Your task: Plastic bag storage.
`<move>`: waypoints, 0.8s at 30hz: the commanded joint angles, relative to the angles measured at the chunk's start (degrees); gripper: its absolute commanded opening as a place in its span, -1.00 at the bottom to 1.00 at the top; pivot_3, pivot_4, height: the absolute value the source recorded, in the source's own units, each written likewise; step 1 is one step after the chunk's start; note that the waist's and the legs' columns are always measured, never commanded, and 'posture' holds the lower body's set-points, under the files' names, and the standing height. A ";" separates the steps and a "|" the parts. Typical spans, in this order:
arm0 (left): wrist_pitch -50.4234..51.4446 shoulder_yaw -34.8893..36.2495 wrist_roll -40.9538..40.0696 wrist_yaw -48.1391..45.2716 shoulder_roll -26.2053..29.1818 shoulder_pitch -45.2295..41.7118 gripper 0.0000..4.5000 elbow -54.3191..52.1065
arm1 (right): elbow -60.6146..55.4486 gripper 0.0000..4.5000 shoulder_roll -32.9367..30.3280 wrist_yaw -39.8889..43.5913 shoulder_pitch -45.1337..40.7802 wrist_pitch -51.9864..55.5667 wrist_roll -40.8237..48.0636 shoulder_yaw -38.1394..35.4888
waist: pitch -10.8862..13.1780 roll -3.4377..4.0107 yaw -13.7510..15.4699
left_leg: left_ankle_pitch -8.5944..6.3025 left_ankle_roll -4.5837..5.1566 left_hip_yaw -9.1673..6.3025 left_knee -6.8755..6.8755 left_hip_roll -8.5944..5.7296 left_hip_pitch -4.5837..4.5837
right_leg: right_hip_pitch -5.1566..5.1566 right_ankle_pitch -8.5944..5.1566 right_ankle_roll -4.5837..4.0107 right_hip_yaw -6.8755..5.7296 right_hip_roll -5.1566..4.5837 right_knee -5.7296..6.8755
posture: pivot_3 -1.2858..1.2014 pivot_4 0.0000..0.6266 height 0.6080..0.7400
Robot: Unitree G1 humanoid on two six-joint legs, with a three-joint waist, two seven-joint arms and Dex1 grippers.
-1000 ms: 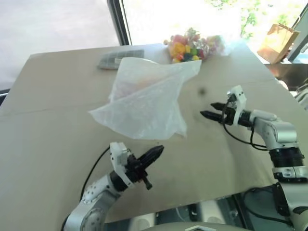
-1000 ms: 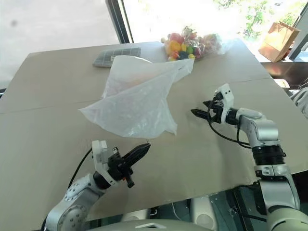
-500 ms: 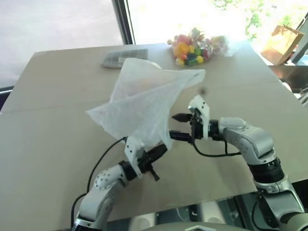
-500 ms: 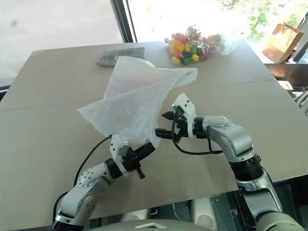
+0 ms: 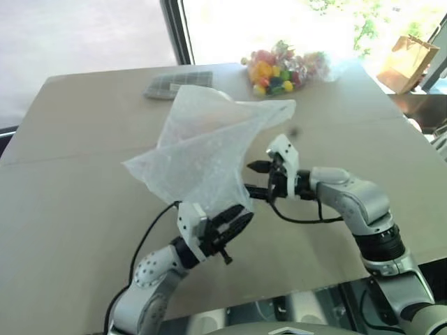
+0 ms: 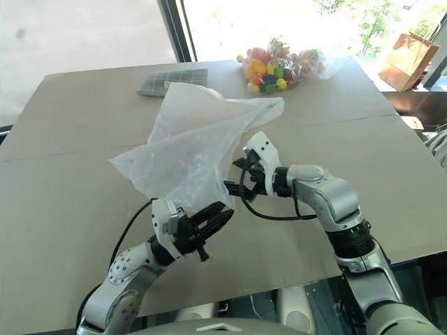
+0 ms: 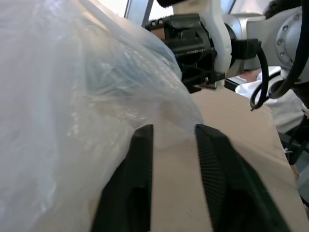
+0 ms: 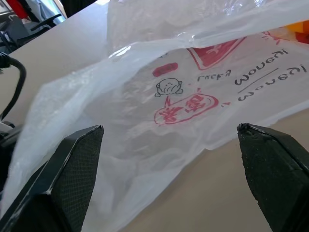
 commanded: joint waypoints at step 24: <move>-10.09 -0.09 5.62 0.69 -8.11 -12.51 0.99 15.86 | -1.66 1.00 -2.21 -4.51 -1.42 -0.36 -1.65 -4.66 | -0.01 -0.01 0.09 | 0.00 0.00 -0.03 0.05 -0.03 -0.02 | 0.04 0.01 0.02 -0.05 -0.01 0.02 | 0.03 -0.52 1.00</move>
